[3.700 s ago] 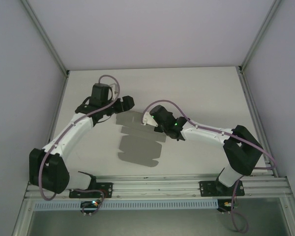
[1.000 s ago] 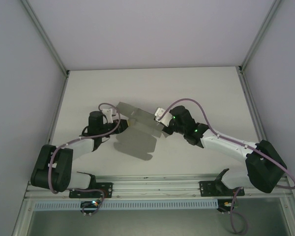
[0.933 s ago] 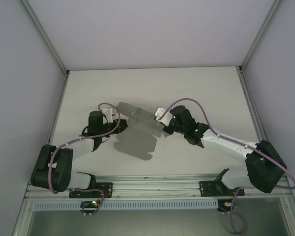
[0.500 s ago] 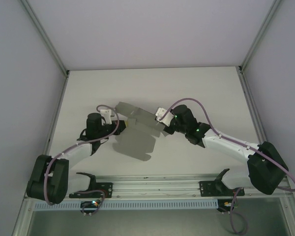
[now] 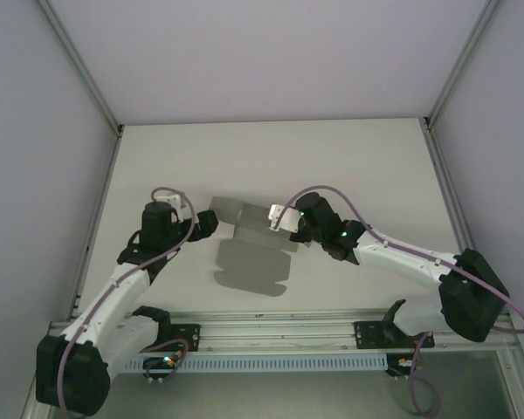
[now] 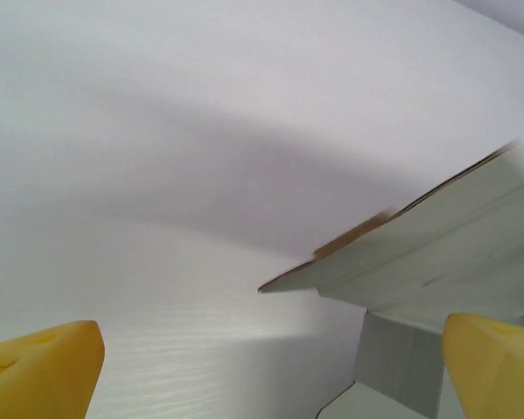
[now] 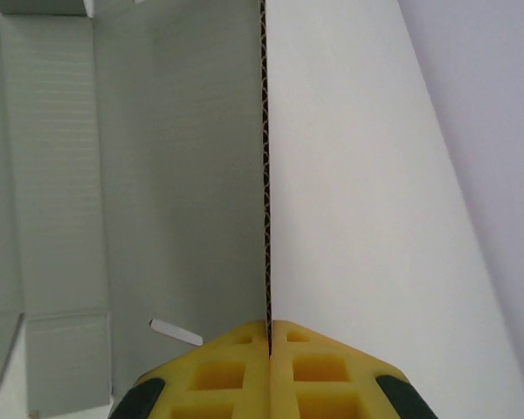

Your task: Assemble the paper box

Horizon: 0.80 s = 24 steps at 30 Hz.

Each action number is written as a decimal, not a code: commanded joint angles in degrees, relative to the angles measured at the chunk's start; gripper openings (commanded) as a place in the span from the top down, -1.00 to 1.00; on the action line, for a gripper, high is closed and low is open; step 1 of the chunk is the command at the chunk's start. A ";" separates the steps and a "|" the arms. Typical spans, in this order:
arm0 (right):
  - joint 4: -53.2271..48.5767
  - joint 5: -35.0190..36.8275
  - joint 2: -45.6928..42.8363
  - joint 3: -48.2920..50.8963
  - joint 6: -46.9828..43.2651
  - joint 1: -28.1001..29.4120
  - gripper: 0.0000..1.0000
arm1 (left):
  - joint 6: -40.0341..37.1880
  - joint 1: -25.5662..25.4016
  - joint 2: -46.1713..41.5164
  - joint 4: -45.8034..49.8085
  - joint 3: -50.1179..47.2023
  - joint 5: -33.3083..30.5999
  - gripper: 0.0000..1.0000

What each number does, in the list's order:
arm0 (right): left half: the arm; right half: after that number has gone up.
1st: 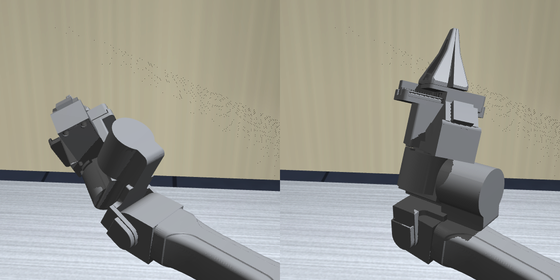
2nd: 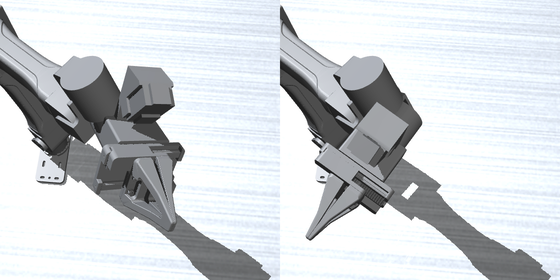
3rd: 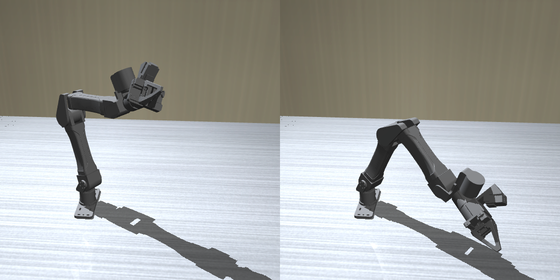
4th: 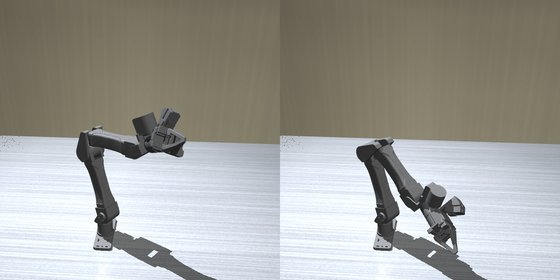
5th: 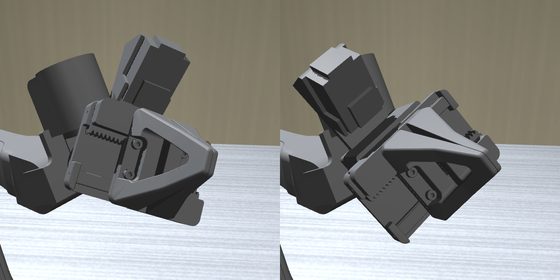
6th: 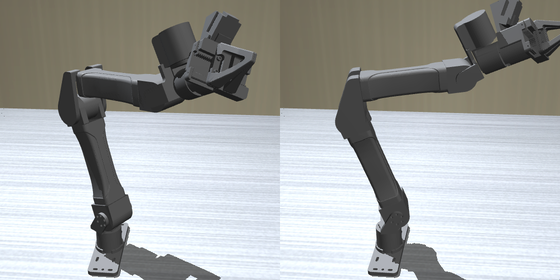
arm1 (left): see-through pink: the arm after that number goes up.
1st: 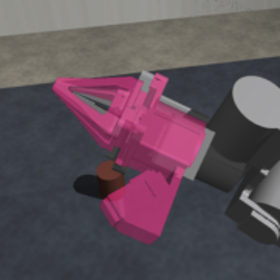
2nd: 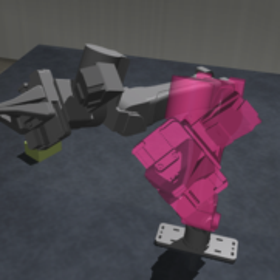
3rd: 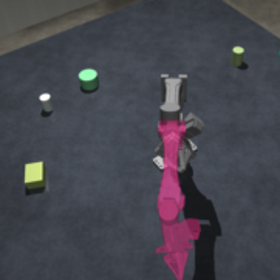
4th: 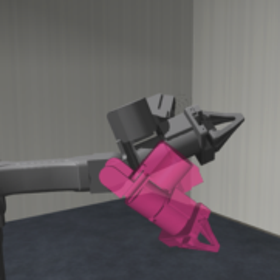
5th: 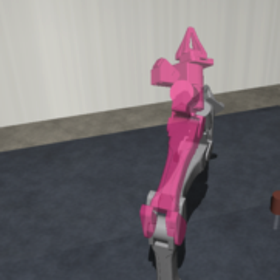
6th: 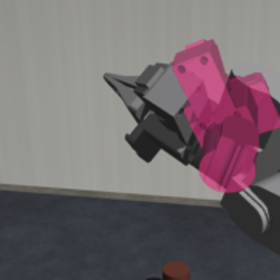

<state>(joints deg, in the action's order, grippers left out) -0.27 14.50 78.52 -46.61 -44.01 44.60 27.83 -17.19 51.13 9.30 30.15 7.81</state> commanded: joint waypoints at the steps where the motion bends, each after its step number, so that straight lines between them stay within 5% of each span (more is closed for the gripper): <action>1: 4.99 15.05 5.41 -1.60 -11.65 2.67 1.00 | 1.52 2.22 -0.66 8.68 2.98 -9.04 -1.00; 9: 15.84 15.58 7.58 0.55 -17.42 5.14 1.00 | 4.90 14.98 17.39 -5.45 7.65 0.13 -1.00; 16: 15.67 15.21 6.95 1.16 -15.68 5.41 1.00 | -2.99 9.22 34.19 -15.03 14.22 13.48 -0.63; 24: 14.30 17.04 7.41 -0.32 -13.45 5.14 1.00 | -7.08 -0.30 31.49 -22.18 6.27 17.17 -0.02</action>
<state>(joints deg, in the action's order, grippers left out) 13.54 29.67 86.96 -46.28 -59.44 49.67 23.40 -15.31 84.90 -9.69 39.64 22.11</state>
